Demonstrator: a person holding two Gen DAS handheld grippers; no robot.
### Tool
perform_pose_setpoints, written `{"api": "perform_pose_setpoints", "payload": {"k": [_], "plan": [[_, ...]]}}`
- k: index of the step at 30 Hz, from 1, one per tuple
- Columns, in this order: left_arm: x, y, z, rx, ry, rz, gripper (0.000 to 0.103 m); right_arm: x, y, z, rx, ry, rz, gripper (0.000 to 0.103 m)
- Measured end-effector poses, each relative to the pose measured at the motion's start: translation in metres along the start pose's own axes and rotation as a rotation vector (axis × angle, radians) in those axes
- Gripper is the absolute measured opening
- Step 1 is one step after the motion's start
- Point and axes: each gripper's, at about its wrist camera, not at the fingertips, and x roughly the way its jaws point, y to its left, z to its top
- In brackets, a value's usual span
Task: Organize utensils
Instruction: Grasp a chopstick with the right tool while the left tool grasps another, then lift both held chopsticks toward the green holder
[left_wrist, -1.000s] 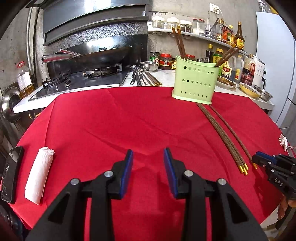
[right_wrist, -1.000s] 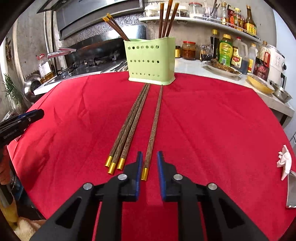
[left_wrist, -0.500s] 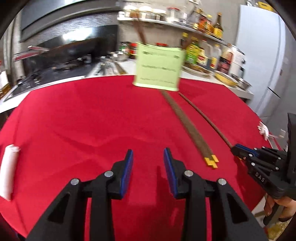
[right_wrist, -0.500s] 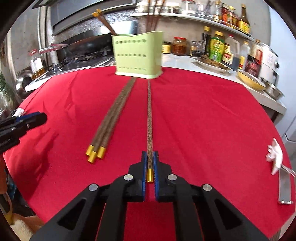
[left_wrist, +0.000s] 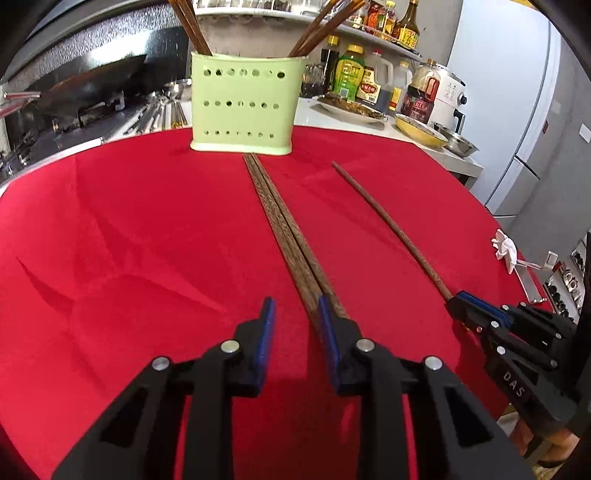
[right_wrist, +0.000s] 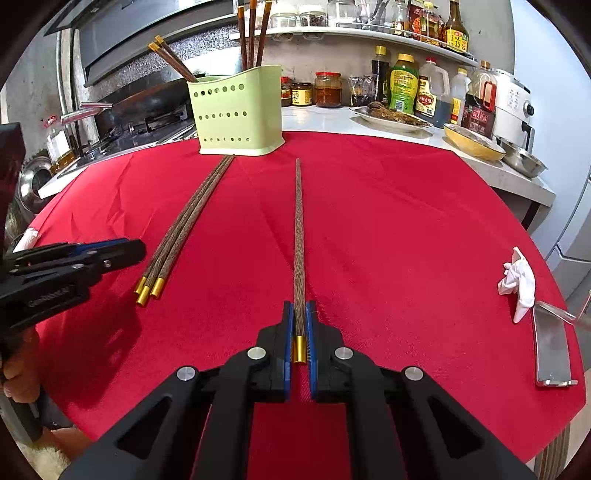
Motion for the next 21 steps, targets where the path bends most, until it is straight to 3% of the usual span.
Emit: {"api": "perform_pose_setpoints", "payload": {"k": [4,11,17,18,21], "plan": [[0.007,-0.006,0.002,0.018,0.019,0.02,0.022,0.0,-0.002,0.0,0.0,-0.001,0.005,0.007],[0.003,-0.006,0.0,0.064,0.053,0.137,0.017,0.0,-0.003,0.0,0.012,-0.004,0.013,0.007],[0.005,-0.014,-0.003,0.154,0.056,0.157,0.016,0.003,0.001,0.003,0.008,-0.013,0.023,0.008],[0.005,-0.015,-0.004,0.166,0.053,0.171,0.009,0.004,0.002,0.003,0.001,-0.016,0.015,0.008],[-0.001,-0.008,-0.009,0.175,0.046,0.205,0.008,0.003,0.006,0.001,-0.009,-0.023,0.007,0.007]]}}
